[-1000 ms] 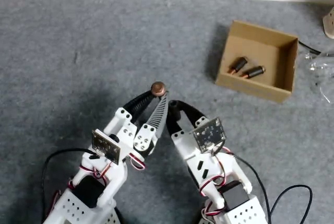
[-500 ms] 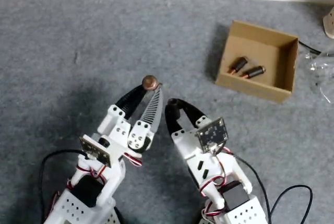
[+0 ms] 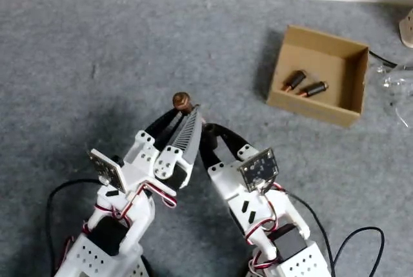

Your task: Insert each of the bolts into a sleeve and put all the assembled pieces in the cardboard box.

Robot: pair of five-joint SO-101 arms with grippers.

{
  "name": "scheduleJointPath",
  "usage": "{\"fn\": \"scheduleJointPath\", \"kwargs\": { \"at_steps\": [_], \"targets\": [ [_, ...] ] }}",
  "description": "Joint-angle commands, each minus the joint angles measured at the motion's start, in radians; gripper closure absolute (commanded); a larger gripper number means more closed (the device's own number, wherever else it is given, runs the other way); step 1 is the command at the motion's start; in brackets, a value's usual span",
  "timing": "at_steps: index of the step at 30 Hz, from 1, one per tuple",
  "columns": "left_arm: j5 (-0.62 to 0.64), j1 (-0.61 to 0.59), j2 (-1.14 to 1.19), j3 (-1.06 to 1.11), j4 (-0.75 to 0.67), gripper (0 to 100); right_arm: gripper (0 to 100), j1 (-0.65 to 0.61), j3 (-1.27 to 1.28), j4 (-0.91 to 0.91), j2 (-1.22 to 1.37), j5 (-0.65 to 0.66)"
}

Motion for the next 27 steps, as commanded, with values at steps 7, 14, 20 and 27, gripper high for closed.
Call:
{"fn": "scheduleJointPath", "kwargs": {
  "at_steps": [7, 14, 20, 27],
  "targets": [
    [0.008, 0.008, -0.018, 0.024, 0.089, 99, 99.5, -0.013, 0.127, -0.038, -0.013, -0.006],
    [0.012, 0.01, -0.021, 0.024, 0.087, 99, 99.5, -0.033, 0.127, -0.03, -0.004, -0.005],
    [0.012, 0.045, -0.016, 0.024, 0.095, 99, 99.5, -0.039, 0.13, -0.012, -0.005, -0.005],
    [0.012, 0.051, -0.022, -0.005, 0.201, 99, 99.5, -0.039, 0.13, -0.01, -0.004, -0.005]
  ]
}}
